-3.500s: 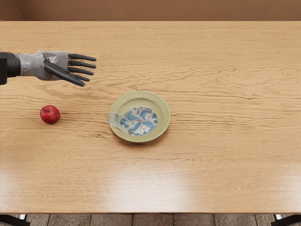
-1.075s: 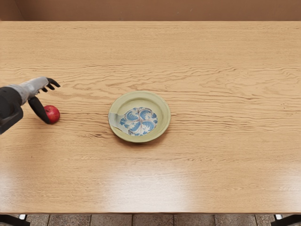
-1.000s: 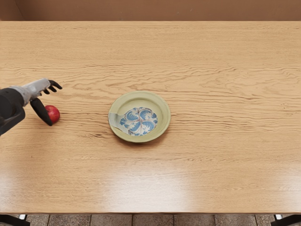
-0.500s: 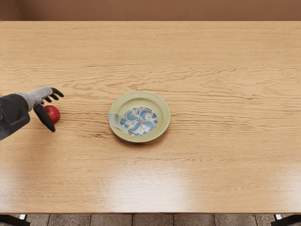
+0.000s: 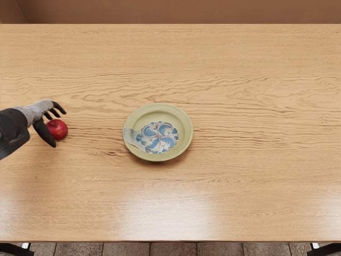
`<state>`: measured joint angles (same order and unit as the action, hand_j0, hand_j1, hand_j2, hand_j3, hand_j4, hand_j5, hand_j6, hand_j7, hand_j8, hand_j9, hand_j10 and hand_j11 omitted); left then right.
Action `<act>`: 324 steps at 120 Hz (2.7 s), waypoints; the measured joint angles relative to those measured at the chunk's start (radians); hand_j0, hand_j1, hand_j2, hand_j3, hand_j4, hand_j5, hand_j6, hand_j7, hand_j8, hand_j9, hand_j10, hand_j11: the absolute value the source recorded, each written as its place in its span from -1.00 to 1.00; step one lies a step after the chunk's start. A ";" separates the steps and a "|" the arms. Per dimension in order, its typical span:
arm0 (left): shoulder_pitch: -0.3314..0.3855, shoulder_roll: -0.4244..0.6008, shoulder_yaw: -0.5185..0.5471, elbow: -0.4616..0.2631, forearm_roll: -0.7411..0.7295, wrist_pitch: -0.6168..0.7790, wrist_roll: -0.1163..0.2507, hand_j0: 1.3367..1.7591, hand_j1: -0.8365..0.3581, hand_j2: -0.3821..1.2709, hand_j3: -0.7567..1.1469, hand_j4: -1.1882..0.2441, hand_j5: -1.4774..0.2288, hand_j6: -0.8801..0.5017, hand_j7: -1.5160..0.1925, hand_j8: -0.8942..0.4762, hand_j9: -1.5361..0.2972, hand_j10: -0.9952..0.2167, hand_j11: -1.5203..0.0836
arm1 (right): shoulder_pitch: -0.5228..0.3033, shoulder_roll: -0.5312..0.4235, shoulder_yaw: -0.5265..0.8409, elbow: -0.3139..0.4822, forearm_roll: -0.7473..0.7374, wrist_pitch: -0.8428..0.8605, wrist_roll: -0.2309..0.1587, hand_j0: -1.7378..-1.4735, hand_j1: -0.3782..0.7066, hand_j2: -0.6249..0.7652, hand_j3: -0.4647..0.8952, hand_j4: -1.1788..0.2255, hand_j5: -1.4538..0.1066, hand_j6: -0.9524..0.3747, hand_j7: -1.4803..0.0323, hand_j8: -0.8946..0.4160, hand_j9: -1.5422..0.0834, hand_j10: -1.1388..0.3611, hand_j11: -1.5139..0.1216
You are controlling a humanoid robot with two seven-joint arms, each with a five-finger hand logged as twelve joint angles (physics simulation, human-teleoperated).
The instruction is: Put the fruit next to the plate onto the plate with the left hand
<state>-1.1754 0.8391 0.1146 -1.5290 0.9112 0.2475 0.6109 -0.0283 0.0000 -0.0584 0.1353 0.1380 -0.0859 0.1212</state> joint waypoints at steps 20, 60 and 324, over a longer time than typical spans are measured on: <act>0.000 -0.012 0.000 0.016 0.019 0.002 0.000 0.52 0.25 -0.44 -0.20 0.14 0.17 -0.27 0.21 -0.24 0.15 0.03 0.30 | 0.000 0.000 0.000 0.000 0.000 0.000 0.000 -0.40 -0.87 -0.11 -0.32 0.63 0.81 0.38 0.90 0.31 0.84 0.47 0.80; 0.010 -0.049 -0.001 0.048 0.028 0.006 0.000 0.52 0.16 -0.43 -0.20 0.08 0.10 -0.33 0.14 -0.31 0.09 -0.05 0.22 | 0.000 0.000 0.000 0.000 0.000 0.000 0.000 -0.40 -0.87 -0.11 -0.32 0.63 0.81 0.38 0.90 0.31 0.84 0.47 0.80; -0.332 -0.421 -0.093 0.116 -0.458 -0.198 0.000 0.51 -0.03 -0.06 -0.20 -0.19 -0.28 -0.43 -0.19 -0.31 -0.23 -0.21 -0.13 | 0.005 0.000 -0.001 0.000 0.000 0.000 0.000 -0.40 -0.87 -0.11 -0.32 0.63 0.81 0.38 0.90 0.31 0.84 0.47 0.80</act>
<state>-1.5079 0.4178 0.0218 -1.4134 0.4533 0.0491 0.6108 -0.0232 0.0000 -0.0596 0.1351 0.1380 -0.0859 0.1212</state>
